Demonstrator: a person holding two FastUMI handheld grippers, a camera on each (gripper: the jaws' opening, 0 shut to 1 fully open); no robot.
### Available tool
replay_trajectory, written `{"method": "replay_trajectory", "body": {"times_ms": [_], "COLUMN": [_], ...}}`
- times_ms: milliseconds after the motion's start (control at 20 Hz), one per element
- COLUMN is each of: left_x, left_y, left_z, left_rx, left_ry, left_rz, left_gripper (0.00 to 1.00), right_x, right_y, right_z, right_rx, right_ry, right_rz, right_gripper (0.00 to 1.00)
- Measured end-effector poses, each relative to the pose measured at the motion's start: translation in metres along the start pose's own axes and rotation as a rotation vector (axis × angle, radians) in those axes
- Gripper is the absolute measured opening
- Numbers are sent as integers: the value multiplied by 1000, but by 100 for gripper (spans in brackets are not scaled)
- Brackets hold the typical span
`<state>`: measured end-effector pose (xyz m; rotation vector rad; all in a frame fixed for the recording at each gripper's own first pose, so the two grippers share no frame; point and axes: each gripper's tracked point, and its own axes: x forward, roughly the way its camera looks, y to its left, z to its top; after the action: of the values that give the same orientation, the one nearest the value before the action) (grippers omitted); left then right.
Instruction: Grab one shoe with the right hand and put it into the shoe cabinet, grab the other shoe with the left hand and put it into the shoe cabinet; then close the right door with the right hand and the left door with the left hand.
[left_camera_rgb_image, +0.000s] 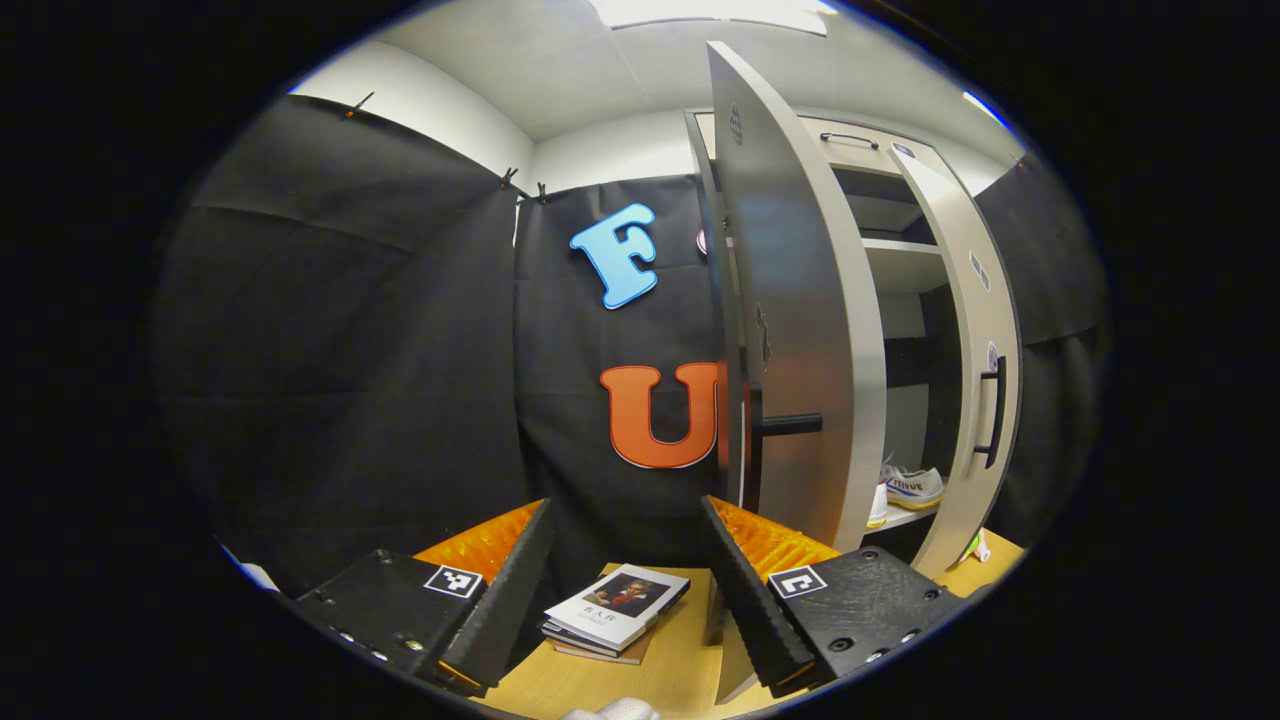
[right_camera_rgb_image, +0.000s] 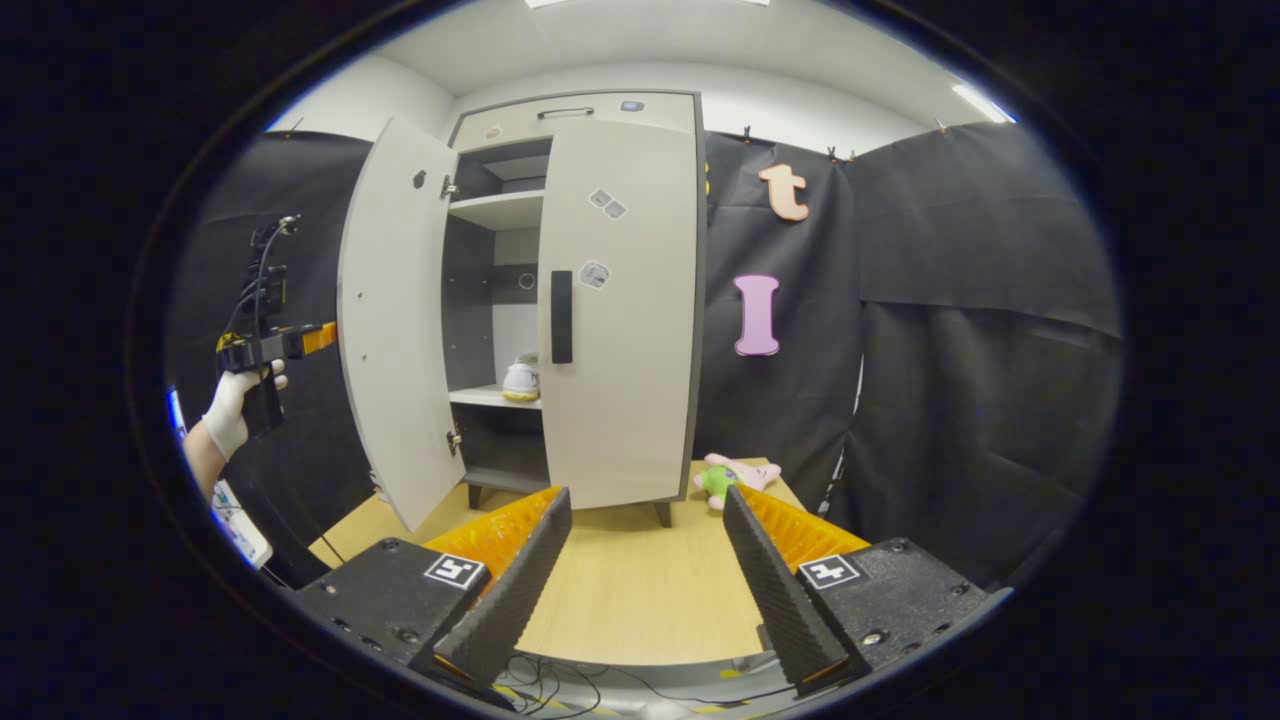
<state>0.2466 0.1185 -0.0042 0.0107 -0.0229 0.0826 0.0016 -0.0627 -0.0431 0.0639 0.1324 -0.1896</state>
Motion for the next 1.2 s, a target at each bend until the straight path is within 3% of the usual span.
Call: {"method": "replay_trajectory", "body": {"times_ms": [600,750,900,1200], "left_x": [2,7,3,-22], "left_y": [-109,-136,-145,-135], "left_z": [10,10,11,6], "left_rx": [-16,-30,-14,-9], "left_ry": [-36,-16,-26,-8], "left_rz": [-153,-174,-166,-159], "left_gripper": [88,95,100,96], "right_x": [25,30,35,45], "right_y": [-33,-43,-51,-45], "right_z": [-2,2,13,25], "right_rx": [-8,-1,-1,-3], "right_ry": [17,10,-11,-31], "right_rz": [25,25,21,45], "right_gripper": [99,99,99,99]}}
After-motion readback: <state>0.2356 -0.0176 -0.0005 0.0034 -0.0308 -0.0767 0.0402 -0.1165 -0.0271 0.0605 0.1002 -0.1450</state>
